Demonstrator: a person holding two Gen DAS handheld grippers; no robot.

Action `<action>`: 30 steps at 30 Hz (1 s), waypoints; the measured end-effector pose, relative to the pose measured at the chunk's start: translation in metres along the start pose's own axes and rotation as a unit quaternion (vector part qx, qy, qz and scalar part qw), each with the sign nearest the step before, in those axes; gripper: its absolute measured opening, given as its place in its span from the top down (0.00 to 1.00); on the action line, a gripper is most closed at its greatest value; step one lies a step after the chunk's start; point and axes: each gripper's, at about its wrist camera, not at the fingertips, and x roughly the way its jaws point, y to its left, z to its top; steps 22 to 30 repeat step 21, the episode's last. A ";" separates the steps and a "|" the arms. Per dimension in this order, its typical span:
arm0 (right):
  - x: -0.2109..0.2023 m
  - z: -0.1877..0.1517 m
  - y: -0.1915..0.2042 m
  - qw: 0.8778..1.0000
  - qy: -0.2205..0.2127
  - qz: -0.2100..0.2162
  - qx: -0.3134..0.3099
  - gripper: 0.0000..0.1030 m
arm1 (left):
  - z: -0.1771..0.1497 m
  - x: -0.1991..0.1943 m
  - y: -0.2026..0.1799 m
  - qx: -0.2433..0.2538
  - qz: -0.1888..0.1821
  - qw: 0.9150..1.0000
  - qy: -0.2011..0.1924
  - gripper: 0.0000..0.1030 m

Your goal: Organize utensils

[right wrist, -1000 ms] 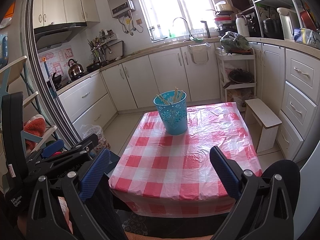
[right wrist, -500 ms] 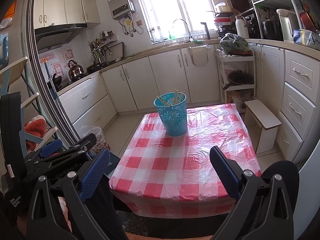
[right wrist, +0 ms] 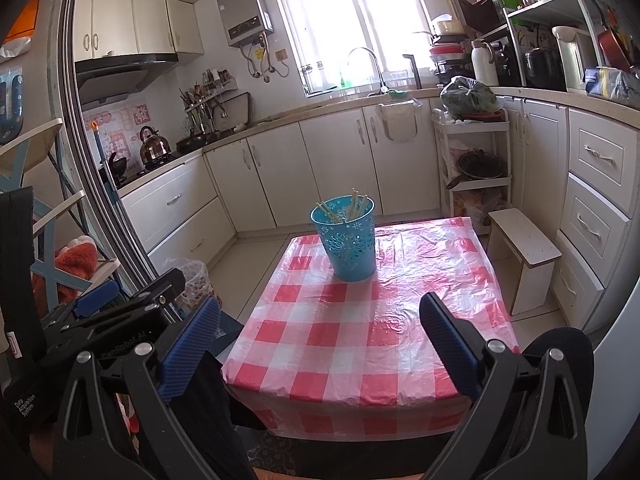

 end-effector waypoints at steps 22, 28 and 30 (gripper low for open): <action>0.006 0.003 -0.008 1.000 0.001 -0.007 0.007 0.07 | -0.008 0.012 -0.007 0.019 -0.011 1.000 0.014 0.07; 0.006 0.003 -0.008 1.000 0.001 -0.007 0.007 0.07 | -0.008 0.012 -0.007 0.019 -0.011 1.000 0.014 0.07; 0.006 0.003 -0.008 1.000 0.001 -0.007 0.007 0.07 | -0.008 0.012 -0.007 0.019 -0.011 1.000 0.014 0.07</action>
